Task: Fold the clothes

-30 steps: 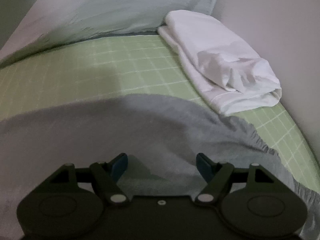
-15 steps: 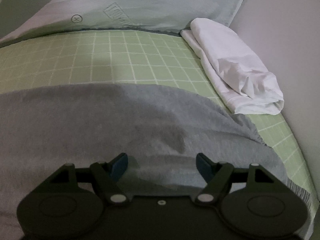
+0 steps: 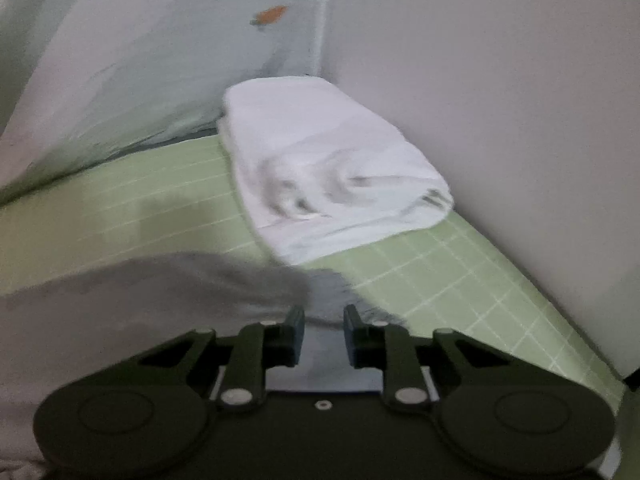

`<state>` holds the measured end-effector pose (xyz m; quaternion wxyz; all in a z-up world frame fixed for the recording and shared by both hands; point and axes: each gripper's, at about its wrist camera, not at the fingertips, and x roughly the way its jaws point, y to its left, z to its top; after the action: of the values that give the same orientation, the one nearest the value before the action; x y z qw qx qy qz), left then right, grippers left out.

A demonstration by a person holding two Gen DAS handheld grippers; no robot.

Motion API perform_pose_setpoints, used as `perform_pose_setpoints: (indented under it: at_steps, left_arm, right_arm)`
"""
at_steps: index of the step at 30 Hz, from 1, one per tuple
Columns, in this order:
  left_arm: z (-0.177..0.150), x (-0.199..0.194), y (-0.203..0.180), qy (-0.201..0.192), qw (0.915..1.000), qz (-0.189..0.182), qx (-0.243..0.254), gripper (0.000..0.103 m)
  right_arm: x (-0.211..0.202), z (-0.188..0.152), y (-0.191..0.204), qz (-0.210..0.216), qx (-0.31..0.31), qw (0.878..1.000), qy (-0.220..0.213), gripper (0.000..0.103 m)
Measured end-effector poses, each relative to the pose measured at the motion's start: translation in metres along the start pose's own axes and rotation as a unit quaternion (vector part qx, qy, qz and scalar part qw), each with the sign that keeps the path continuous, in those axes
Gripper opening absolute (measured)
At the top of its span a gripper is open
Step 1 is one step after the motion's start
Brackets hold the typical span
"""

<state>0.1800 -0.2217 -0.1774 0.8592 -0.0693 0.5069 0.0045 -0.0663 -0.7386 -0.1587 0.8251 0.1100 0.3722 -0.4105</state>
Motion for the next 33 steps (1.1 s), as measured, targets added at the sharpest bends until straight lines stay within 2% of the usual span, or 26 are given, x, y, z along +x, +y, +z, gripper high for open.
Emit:
perform_pose_setpoints:
  at_steps: [3,5,6,8,11,12,13,15,18,20,21,23,24,25,33]
  left_arm:
    - [-0.028,-0.009,-0.024,0.027,0.9992,-0.023,0.017,0.067]
    - [-0.037,-0.016,-0.036,0.031,0.9988,-0.024,0.029,0.067]
    - [-0.04,-0.019,-0.041,0.031,0.9986,-0.023,0.035,0.067]
    - [-0.041,-0.023,-0.049,0.026,0.9985,-0.011,0.047,0.067]
    - [-0.038,-0.023,-0.056,0.022,0.9986,0.015,0.045,0.067]
    - [-0.036,-0.022,-0.057,0.022,0.9987,0.022,0.04,0.067]
    - [-0.033,-0.021,-0.057,0.023,0.9988,0.026,0.034,0.067]
    - [-0.028,-0.018,-0.058,0.024,0.9988,0.035,0.027,0.067]
    - [-0.027,-0.015,-0.059,0.028,0.9979,0.051,0.027,0.067]
    - [-0.027,-0.012,-0.058,0.031,0.9973,0.06,0.027,0.067]
    - [-0.027,-0.012,-0.055,0.033,0.9972,0.063,0.024,0.067]
    - [-0.028,-0.011,-0.048,0.037,0.997,0.066,0.013,0.067]
    - [-0.028,-0.011,-0.043,0.038,0.997,0.067,0.004,0.067]
    - [-0.029,-0.011,-0.038,0.039,0.997,0.067,-0.004,0.067]
    - [-0.027,0.005,-0.006,0.051,0.9948,0.075,-0.045,0.068]
  right_arm:
    - [0.023,0.002,-0.024,0.017,-0.01,1.0,0.01,0.026]
    - [0.04,0.002,-0.028,0.043,-0.036,0.998,0.017,0.042]
    - [0.046,0.002,-0.029,0.061,-0.046,0.997,0.02,0.053]
    - [0.055,0.001,-0.032,0.096,-0.063,0.993,0.025,0.057]
    - [0.069,-0.001,-0.037,0.115,-0.064,0.991,0.027,0.065]
    - [0.074,-0.001,-0.04,0.118,-0.059,0.991,0.025,0.058]
    - [0.079,0.001,-0.045,0.132,-0.042,0.99,0.021,0.037]
    - [0.085,0.007,-0.052,0.127,-0.015,0.992,0.006,0.03]
    - [0.097,0.018,-0.054,0.102,-0.022,0.995,-0.01,0.028]
    - [0.107,0.026,-0.055,0.101,-0.015,0.995,-0.011,0.028]
    - [0.11,0.029,-0.055,0.097,-0.014,0.995,-0.009,0.032]
    - [0.114,0.033,-0.053,0.086,-0.012,0.996,-0.005,0.046]
    - [0.114,0.034,-0.053,0.079,-0.011,0.997,-0.004,0.057]
    - [0.113,0.034,-0.053,0.071,-0.01,0.997,-0.003,0.059]
    - [0.09,0.025,-0.088,0.104,0.12,0.987,-0.018,0.062]
